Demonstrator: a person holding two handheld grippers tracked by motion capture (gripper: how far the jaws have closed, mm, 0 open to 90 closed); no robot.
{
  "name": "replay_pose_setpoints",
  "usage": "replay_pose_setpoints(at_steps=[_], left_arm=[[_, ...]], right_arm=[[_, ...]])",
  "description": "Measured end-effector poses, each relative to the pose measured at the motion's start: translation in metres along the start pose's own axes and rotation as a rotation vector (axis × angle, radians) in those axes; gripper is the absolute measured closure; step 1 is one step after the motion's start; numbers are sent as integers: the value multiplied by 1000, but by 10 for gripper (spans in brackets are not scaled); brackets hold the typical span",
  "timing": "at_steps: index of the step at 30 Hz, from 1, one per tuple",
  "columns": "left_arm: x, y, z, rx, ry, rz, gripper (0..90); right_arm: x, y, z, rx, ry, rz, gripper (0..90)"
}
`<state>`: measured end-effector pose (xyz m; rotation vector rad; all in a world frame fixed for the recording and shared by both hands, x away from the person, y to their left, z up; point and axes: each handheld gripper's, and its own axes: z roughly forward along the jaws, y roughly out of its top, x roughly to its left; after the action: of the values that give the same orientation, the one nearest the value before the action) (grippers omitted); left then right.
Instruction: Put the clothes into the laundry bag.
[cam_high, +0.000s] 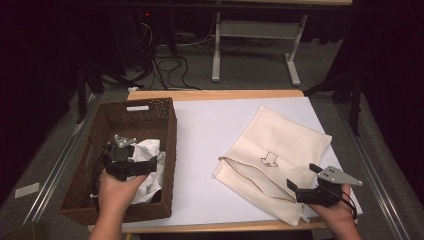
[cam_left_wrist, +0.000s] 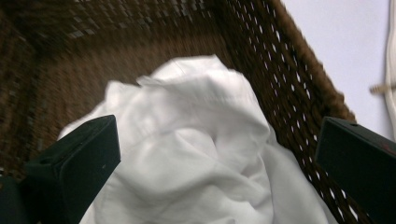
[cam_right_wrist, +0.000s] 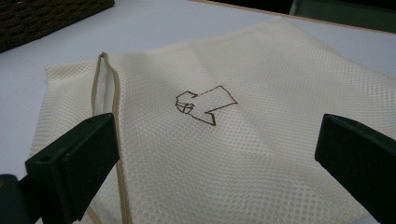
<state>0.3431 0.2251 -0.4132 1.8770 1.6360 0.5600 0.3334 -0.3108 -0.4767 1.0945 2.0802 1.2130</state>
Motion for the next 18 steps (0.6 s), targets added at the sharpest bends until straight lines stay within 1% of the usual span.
replay_pose_setpoints(at_steps=[1, 2, 3, 4, 6, 9, 11, 13, 15, 18], left_arm=[[0, 1, 3, 26, 3, 1, 5], [0, 1, 3, 26, 3, 1, 4], [2, 1, 7, 61, 38, 0, 4], [4, 2, 9, 83, 39, -5, 5], [8, 2, 15, 143, 37, -19, 5], [13, 2, 24, 214, 35, -29, 4], [15, 2, 31, 271, 41, -36, 4], [17, 1, 39, 328, 34, -53, 4], [20, 0, 50, 391, 33, -53, 3], [24, -4, 64, 464, 39, -55, 2]], right_arm=[[0, 0, 0, 2, 0, 6, 6], [0, 0, 0, 2, 0, 6, 6], [0, 0, 1, 1, -3, 5, 6], [1, 0, 0, 2, -3, 9, 5], [1, 0, 0, 1, -3, 6, 5], [0, 0, 1, 2, -4, 7, 5], [-1, 0, 1, 2, -3, 8, 6], [-1, 0, 1, 5, -5, 14, 5], [-2, 0, 1, 1, 2, 16, 6], [-2, 0, 2, 4, 6, 23, 5]])
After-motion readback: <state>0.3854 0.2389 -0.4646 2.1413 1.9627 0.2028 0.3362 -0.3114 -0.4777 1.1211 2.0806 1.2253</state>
